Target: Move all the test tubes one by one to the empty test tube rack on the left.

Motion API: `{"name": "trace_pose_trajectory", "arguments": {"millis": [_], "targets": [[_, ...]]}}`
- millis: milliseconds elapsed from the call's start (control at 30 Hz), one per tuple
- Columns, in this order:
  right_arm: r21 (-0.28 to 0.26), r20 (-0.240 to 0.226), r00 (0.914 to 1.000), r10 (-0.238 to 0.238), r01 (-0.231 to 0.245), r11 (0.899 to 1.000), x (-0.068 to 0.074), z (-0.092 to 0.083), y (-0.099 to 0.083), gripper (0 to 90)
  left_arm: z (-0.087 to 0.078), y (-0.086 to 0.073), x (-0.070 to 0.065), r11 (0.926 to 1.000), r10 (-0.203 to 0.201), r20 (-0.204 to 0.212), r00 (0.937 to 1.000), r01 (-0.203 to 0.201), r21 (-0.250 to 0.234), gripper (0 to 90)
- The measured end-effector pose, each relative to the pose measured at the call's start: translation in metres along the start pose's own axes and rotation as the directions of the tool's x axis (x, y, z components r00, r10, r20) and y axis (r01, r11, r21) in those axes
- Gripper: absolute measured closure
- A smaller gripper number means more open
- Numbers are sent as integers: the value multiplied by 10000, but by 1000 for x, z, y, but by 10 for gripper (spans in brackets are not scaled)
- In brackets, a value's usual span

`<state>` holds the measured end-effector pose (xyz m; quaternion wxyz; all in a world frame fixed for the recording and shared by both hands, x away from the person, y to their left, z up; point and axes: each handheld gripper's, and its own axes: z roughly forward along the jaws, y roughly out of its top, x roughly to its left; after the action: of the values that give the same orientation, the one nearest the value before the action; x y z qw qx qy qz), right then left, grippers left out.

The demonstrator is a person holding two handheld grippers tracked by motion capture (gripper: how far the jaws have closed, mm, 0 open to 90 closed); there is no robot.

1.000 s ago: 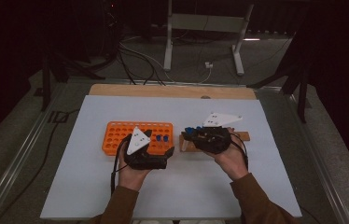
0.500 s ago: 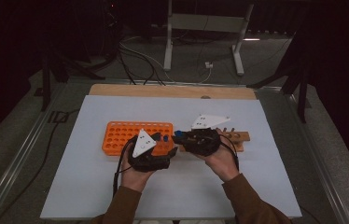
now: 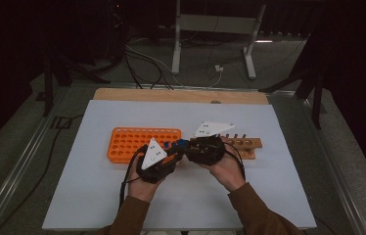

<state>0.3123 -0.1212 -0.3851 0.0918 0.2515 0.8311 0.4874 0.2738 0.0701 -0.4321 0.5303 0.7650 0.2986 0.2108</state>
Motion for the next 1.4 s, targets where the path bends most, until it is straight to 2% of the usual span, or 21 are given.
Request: {"name": "trace_pose_trajectory", "arguments": {"millis": [167, 333, 533, 667, 867, 1033, 1133, 1400], "targets": [[-37, -18, 10000, 42, -42, 10000, -1, 1, 0, 756, 0, 0, 1, 10000, 57, -35, 10000, -57, 1, 781], [-86, 174, 9998, 131, -130, 9999, -3, -2, -1, 601, 0, -2, 6, 10000, -5, -221, 9998, 7, 99, 783], [-347, 365, 9985, 417, -405, 9986, -9, -11, -2, 420, -6, -5, 18, 9993, -370, -626, 9974, 371, -2, 785], [-423, 795, 9962, 348, -315, 9986, -10, -15, -4, 320, -10, -5, 23, 9986, -518, -815, 9953, 509, -132, 785], [-553, 1558, 9868, 440, -358, 9978, -11, -18, -10, 154, -13, -5, 29, 9984, -546, -979, 9937, 532, -175, 785], [-807, 1846, 9811, 576, -433, 9958, -16, -25, -17, 44, -15, -6, 34, 9982, -572, -1103, 9923, 547, -253, 784], [-836, 1959, 9790, 561, -403, 9957, -19, -30, -21, 5, -15, -7, 37, 9979, -605, -1155, 9915, 575, -293, 784], [-1208, 2470, 9671, 612, -320, 9922, -25, -45, -33, 2, -12, -9, 42, 9978, -618, -1334, 9891, 582, -312, 783]]}}
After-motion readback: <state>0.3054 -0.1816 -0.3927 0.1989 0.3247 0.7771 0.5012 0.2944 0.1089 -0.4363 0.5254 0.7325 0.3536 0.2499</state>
